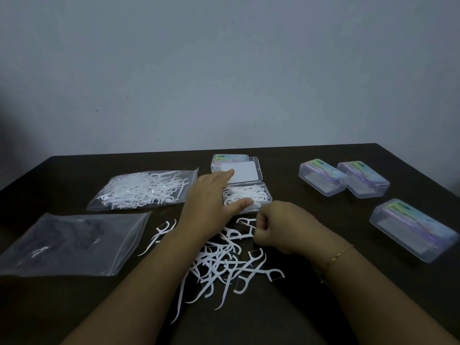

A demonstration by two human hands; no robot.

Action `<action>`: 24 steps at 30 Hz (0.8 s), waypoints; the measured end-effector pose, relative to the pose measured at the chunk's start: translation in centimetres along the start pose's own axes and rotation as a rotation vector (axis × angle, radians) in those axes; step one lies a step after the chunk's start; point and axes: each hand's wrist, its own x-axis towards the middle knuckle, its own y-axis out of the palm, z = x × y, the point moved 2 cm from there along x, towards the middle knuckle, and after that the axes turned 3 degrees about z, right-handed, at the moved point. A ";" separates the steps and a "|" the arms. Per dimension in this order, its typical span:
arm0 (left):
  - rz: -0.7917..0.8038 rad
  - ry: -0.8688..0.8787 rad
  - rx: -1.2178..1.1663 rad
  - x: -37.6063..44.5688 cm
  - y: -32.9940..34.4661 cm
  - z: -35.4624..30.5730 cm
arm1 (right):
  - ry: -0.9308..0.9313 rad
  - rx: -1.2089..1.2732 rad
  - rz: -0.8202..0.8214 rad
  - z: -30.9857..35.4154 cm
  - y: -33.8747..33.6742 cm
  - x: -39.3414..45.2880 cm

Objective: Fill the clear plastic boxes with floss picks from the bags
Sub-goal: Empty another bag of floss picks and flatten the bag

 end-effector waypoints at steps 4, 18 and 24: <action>0.090 -0.092 -0.021 0.0 0.5 1.0 | -0.032 0.084 -0.180 -0.4 -0.5 0.0; 0.181 -0.177 -0.278 0.0 -0.3 3.1 | -0.064 0.413 -0.109 -1.8 -2.6 -0.5; 0.240 -0.087 -0.178 -0.4 -0.7 2.2 | -0.037 0.449 -0.365 -2.5 -2.3 0.3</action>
